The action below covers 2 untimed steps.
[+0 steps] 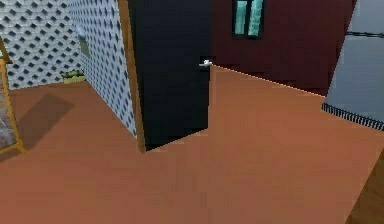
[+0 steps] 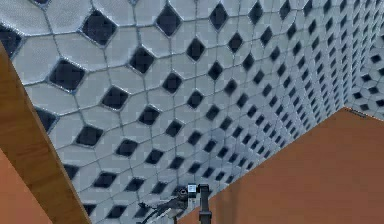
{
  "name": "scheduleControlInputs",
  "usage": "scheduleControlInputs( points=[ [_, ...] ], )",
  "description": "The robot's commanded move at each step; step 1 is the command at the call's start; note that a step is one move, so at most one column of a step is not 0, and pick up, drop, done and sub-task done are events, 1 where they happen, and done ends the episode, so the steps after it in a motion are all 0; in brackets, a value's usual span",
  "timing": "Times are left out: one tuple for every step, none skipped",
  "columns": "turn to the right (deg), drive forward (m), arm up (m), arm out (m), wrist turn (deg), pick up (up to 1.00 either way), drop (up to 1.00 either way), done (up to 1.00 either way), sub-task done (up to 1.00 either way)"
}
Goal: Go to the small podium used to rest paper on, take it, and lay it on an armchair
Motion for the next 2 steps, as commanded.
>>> scheduleControlInputs(
  points=[
    [0.0,0.0,0.0,0.0,45.0,0.0,0.0,0.0,0.0],
    [0.0,0.0,0.0,0.0,12.0,0.0,0.0,0.0,0.0]
  ],
)
